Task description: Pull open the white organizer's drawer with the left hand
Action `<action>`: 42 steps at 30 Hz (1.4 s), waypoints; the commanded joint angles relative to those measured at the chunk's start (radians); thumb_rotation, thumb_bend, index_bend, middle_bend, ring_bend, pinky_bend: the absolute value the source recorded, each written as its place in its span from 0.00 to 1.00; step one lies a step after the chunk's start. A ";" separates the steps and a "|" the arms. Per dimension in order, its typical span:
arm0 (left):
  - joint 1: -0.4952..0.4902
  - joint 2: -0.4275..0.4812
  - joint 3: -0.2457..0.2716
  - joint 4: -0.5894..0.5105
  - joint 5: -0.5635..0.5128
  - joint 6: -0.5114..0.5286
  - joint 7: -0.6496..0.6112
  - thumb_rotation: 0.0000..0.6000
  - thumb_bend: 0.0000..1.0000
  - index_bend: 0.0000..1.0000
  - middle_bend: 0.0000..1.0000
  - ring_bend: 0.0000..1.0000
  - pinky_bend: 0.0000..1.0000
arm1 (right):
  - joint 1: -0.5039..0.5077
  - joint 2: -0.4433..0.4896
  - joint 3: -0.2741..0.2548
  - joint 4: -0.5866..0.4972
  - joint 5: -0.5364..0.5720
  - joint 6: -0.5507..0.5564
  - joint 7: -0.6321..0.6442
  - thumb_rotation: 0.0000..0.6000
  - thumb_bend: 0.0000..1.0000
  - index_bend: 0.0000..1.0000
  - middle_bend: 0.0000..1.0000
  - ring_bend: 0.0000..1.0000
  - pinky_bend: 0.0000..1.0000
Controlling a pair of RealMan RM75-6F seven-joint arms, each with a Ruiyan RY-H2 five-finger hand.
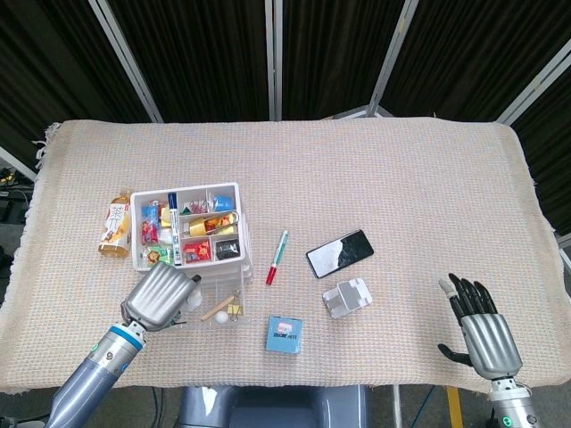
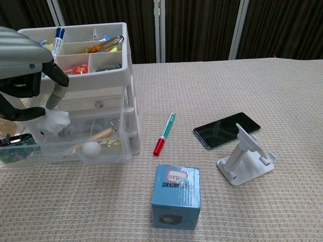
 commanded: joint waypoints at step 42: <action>0.389 0.229 0.174 0.316 0.657 0.228 -0.672 1.00 0.45 0.55 1.00 0.99 0.83 | -0.002 -0.011 -0.003 -0.003 0.000 -0.001 -0.027 1.00 0.01 0.00 0.00 0.00 0.00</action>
